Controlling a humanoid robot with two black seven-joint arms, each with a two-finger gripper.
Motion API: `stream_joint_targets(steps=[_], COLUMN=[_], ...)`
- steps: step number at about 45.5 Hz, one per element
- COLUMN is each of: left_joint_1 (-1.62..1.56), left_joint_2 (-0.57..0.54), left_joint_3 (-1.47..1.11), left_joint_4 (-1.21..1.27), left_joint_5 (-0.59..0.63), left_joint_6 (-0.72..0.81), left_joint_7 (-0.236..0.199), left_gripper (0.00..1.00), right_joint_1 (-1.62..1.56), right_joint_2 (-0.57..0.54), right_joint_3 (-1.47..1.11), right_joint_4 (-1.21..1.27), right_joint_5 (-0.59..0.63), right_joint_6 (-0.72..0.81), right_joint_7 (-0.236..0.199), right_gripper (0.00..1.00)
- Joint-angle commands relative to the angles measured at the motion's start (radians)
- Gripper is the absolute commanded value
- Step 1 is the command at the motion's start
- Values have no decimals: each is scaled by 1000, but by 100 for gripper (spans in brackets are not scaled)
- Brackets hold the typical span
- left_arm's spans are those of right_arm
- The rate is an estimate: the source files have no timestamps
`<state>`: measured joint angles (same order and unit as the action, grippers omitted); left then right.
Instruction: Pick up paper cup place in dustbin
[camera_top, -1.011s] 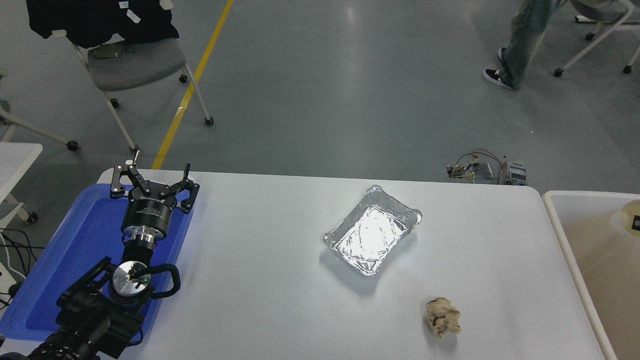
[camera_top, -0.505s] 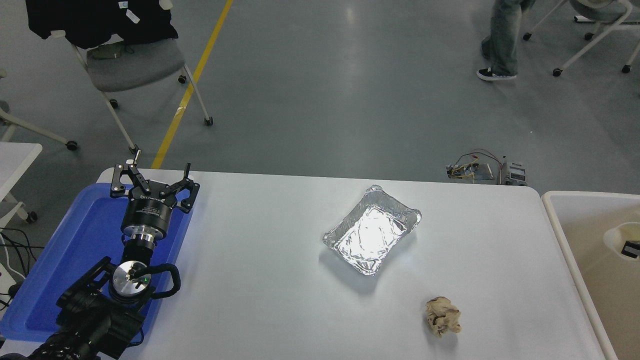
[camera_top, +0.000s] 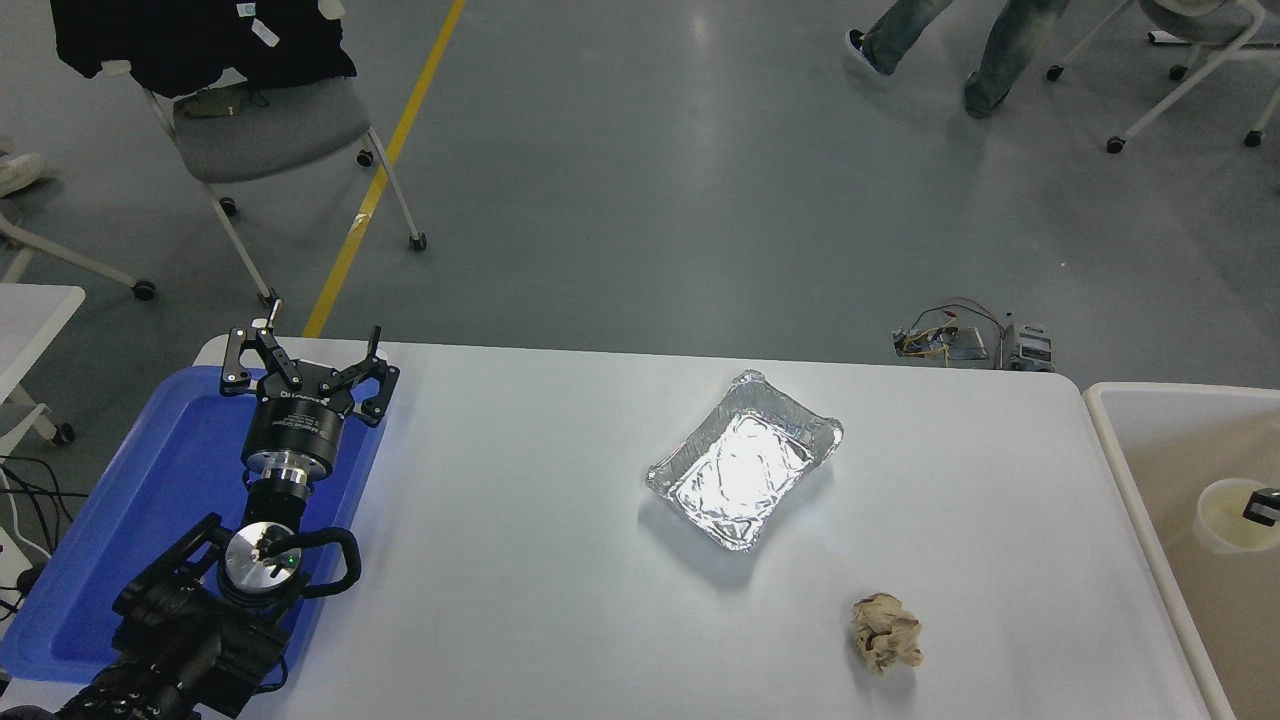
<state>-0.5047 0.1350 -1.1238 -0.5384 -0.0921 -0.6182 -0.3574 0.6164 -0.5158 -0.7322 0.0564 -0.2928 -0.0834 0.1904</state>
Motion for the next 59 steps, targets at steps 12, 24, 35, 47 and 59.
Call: stream_joint_targets(steps=[12,24,35,47,59], left_joint_1=[0,0,0,0,0], left_joint_2=[0,0,0,0,0], left_joint_3=[1,1,1,1,1], left_joint_4=[0,0,0,0,0], left_joint_5=[0,0,0,0,0], left_joint_6=[0,0,0,0,0], left_joint_7=[0,0,0,2,0], left_gripper=[100,100,100,100,100], right_joint_1=[196,592,862,1172,1356], right_joint_2=[-137,-263,-201,-128,-64], right_joint_3=[-19,-119,-301,-510,-564], right_joint_4=[183,410,483,827,999], right_joint_5=[-3,-16,-12,-11,-14], right_joint_6=[22,109,220,263,441], right_joint_7=[1,3,0,0,0], right_gripper=[100,100,100,100,100])
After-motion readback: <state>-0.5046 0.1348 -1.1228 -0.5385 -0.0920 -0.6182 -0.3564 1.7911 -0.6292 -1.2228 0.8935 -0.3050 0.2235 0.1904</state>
